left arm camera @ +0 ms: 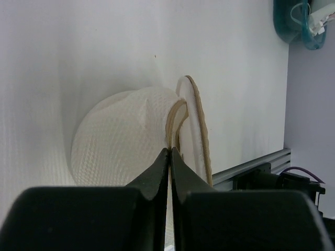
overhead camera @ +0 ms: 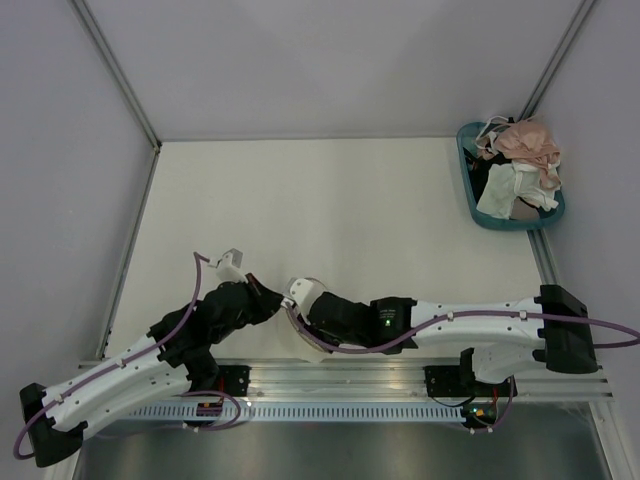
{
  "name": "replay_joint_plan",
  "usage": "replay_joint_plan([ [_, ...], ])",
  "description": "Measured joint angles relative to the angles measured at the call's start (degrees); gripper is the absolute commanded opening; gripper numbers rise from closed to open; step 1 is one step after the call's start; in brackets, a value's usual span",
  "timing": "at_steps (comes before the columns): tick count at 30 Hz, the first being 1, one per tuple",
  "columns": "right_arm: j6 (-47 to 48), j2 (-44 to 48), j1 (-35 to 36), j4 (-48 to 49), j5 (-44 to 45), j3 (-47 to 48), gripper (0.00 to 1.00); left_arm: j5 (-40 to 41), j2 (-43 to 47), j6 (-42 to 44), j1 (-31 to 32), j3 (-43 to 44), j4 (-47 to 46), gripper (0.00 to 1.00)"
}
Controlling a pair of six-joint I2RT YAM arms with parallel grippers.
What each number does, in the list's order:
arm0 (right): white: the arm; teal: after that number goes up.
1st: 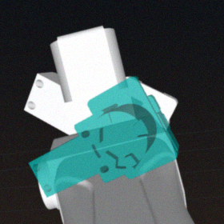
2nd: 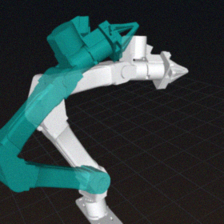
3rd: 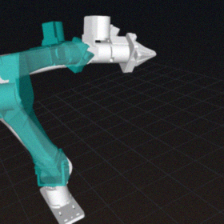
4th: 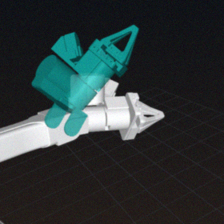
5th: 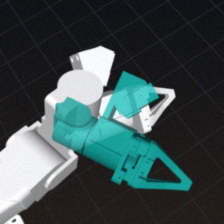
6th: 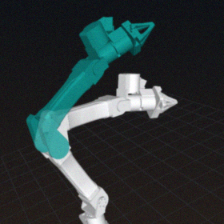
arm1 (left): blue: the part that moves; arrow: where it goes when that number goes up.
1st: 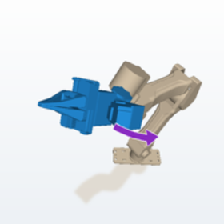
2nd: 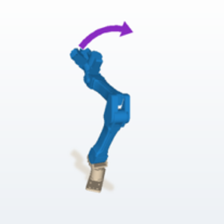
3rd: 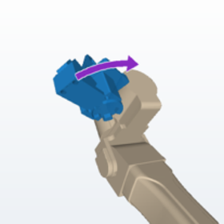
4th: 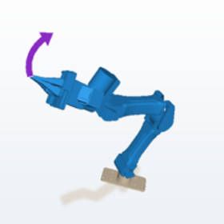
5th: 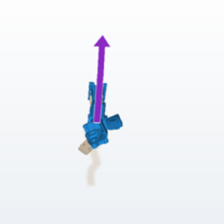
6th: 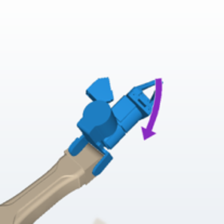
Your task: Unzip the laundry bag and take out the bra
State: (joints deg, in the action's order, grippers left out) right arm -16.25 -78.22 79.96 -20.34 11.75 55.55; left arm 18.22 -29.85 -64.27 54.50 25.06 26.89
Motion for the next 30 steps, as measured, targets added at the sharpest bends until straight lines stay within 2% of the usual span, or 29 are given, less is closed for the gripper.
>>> replay_joint_plan([
  [1,0.72,-0.63,0.68,-0.55,-0.07,0.63,0.01,0.07,0.02,-0.11,0.00,-0.07,-0.02,0.26],
  [2,1.33,-1.25,1.31,-1.01,-0.09,1.38,0.00,0.17,0.04,-0.24,0.00,-0.11,0.04,0.65],
  [4,2.21,-2.47,2.29,-1.77,-0.04,2.91,0.01,0.61,0.17,-1.09,0.00,-0.15,0.48,0.99],
  [12,4.20,-4.87,3.82,-3.52,0.83,5.31,0.02,6.62,5.92,-5.51,0.00,0.48,9.07,0.99],
  [13,4.31,-4.87,3.82,-3.56,0.83,5.31,0.15,7.52,7.34,-6.03,0.00,0.66,10.29,0.99],
  [14,4.26,-4.87,3.82,-3.52,0.79,5.31,0.49,8.52,8.72,-6.60,0.00,0.83,11.30,0.99],
  [16,4.31,-4.83,3.82,-3.19,0.48,5.29,0.77,9.97,10.97,-7.26,0.00,1.05,12.96,0.99],
  [17,4.61,-4.74,3.82,-2.86,0.22,5.22,0.98,10.54,11.91,-7.52,0.00,1.22,13.84,0.99],
  [23,3.54,4.87,3.82,1.92,-0.96,-0.44,0.98,11.89,15.32,-7.80,0.00,1.57,16.24,0.99],
  [27,0.66,12.52,3.82,3.48,2.78,-1.01,0.98,11.58,16.85,-6.14,0.00,2.45,16.28,0.99],
  [30,-2.62,16.87,3.82,3.13,7.54,-0.98,0.98,10.27,18.34,-1.84,0.00,4.11,15.37,0.99],
])
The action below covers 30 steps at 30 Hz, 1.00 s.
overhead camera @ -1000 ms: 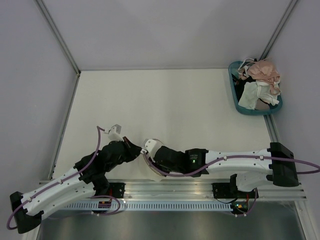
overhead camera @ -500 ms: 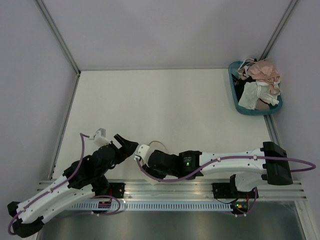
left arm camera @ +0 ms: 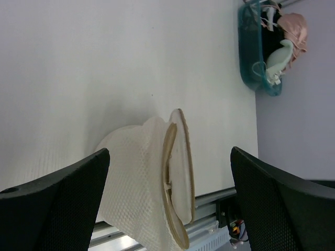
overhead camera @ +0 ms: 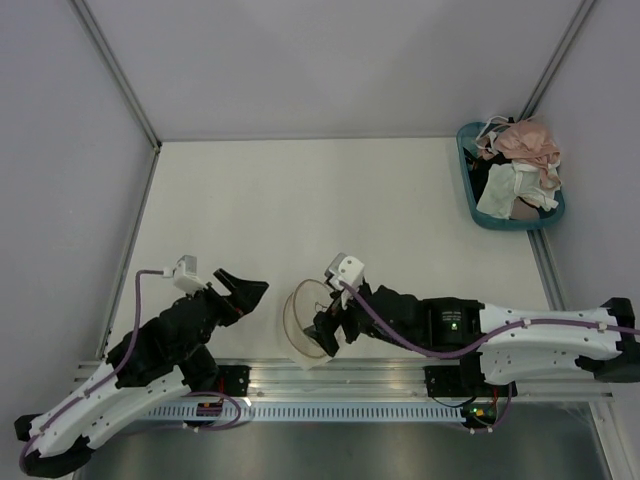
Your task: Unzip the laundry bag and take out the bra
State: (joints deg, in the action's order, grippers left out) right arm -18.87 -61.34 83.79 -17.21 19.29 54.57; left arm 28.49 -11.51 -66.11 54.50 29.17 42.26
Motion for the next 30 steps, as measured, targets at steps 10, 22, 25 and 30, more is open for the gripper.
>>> replay_joint_plan([
  [10,-7.63,14.93,0.00,-6.43,14.08,0.24,0.98,-7.04,2.95,15.96,0.00,9.46,-4.70,0.99],
  [22,-11.28,28.55,0.00,-13.66,20.68,3.82,0.98,-15.85,2.78,22.91,0.00,14.62,-5.16,0.99],
  [25,-11.47,27.50,0.00,-14.86,20.90,3.89,0.98,-16.98,2.73,23.71,0.00,15.96,-5.20,0.99],
  [30,-11.34,26.32,0.00,-15.26,20.92,3.89,0.98,-18.34,2.73,24.61,0.00,16.41,-5.60,0.99],
])
